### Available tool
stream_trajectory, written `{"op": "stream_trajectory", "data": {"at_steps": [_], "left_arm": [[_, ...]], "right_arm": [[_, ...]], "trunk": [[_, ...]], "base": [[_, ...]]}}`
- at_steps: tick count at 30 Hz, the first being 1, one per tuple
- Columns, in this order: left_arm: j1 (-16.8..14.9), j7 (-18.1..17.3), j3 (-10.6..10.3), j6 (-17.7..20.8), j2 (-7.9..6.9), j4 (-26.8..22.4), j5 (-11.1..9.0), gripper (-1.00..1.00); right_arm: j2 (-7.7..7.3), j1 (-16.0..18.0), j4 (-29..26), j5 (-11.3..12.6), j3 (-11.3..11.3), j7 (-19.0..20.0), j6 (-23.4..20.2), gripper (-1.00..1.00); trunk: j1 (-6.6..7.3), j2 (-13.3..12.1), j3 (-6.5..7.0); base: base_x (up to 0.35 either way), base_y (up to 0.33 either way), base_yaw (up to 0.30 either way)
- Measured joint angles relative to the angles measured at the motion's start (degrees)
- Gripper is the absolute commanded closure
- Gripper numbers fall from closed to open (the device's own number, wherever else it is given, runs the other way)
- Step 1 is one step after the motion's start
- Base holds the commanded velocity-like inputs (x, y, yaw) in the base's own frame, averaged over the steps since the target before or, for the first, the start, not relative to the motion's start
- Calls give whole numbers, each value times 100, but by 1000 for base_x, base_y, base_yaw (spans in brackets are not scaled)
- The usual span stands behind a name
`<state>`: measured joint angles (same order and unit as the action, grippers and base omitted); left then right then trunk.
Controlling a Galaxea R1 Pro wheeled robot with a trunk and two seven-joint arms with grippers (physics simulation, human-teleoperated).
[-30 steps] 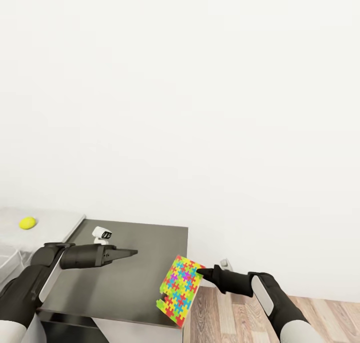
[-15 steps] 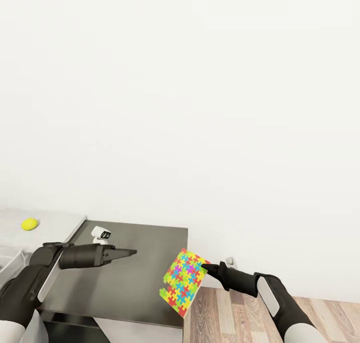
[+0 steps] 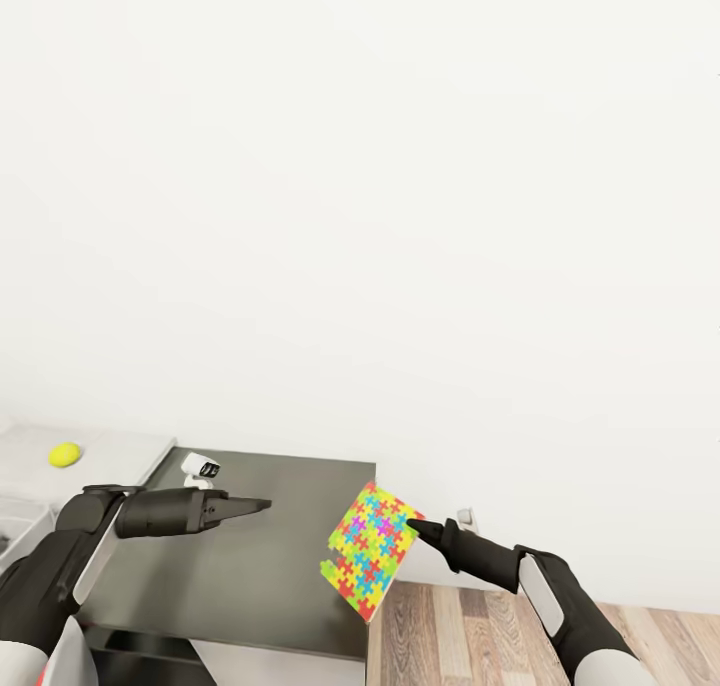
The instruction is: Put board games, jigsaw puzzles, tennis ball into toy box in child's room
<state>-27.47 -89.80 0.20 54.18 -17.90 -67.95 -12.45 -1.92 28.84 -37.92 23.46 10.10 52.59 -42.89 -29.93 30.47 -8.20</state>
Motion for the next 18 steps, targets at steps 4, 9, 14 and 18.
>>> {"op": "stream_trajectory", "data": {"at_steps": [4, 9, 14, 18], "left_arm": [[0, 0, 5, 28, -1, 3, 8, -100], [-4, 0, 8, 149, -1, 16, 18, -100], [-8, 0, 10, 189, -18, 24, 22, -100], [-8, 0, 14, 197, -66, 28, 22, -100]], "right_arm": [[-66, -4, 0, 2, 0, 53, 7, 100], [-97, -5, 2, 4, 0, 78, 10, 100], [-105, -6, 0, 3, 0, 86, 11, 100], [-107, -6, 2, 3, 0, 83, 17, 100]], "trunk": [[88, -161, 110], [198, -362, 248], [308, -564, 386], [397, -725, 497]], "base": [[0, 0, 0], [0, 0, 0], [0, 0, 0], [0, 0, 0]]}}
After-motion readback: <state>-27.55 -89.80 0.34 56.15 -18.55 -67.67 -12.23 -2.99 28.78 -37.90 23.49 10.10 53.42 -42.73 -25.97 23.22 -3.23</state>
